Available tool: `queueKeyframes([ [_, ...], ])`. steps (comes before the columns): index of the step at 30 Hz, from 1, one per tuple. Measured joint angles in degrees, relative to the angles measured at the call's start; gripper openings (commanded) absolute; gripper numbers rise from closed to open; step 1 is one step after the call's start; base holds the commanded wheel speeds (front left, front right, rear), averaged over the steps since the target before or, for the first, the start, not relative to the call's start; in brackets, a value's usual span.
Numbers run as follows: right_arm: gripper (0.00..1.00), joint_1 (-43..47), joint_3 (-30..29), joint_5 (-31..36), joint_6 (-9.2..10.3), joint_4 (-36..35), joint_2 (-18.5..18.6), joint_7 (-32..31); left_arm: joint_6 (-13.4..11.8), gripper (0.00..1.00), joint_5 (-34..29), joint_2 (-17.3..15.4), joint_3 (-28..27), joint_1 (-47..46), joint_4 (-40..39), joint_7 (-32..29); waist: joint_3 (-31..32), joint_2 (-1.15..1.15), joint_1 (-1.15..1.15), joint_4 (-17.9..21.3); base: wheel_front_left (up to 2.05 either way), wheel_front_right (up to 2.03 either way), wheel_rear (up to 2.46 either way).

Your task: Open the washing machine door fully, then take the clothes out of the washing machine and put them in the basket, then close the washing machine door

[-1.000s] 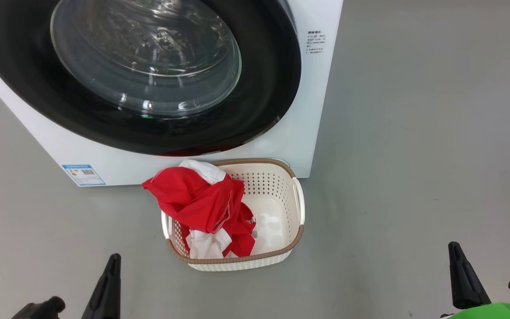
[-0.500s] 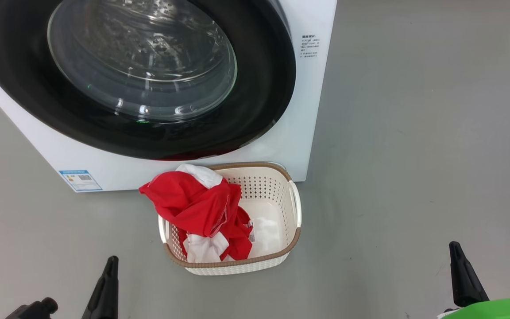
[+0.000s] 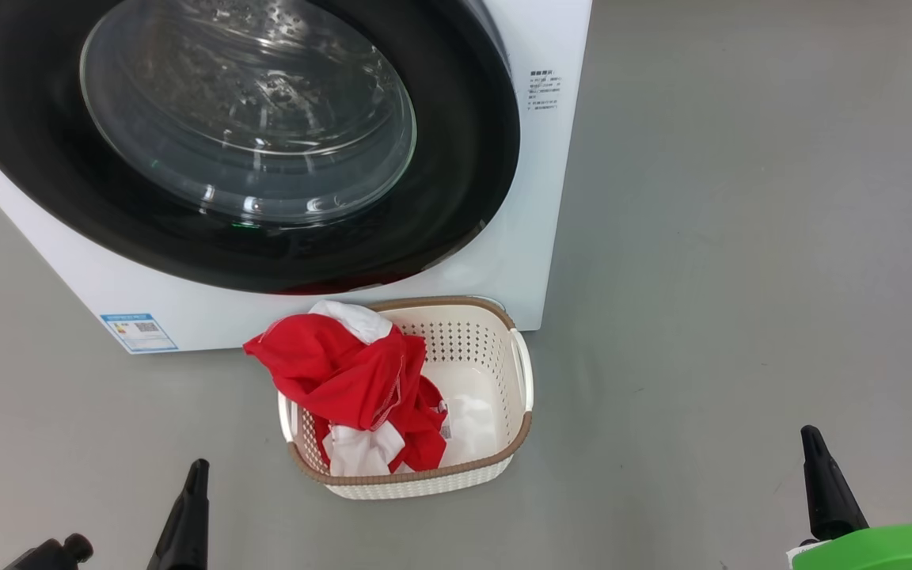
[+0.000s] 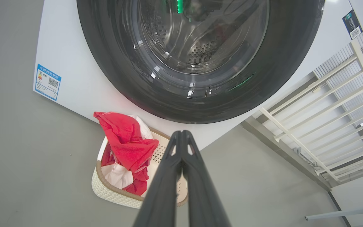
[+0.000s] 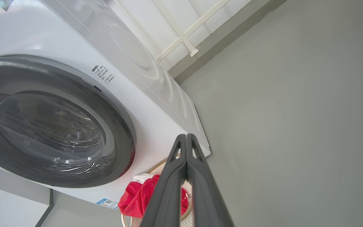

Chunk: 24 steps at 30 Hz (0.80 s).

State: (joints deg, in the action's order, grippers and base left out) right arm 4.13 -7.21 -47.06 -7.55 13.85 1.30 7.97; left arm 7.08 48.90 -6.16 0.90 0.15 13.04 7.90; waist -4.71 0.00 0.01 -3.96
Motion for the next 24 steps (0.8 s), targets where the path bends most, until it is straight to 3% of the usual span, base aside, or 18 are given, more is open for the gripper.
queueKeyframes([
  [24, 0.00, -2.46, 0.31, -13.90, 0.01, 0.45, 0.55, -3.86, 0.00, 0.00, 13.46, 0.74, -1.03, -0.70, 0.59, -3.89, 1.36, 0.00, 0.00, 1.19, 0.00, 0.00, 0.00],
])
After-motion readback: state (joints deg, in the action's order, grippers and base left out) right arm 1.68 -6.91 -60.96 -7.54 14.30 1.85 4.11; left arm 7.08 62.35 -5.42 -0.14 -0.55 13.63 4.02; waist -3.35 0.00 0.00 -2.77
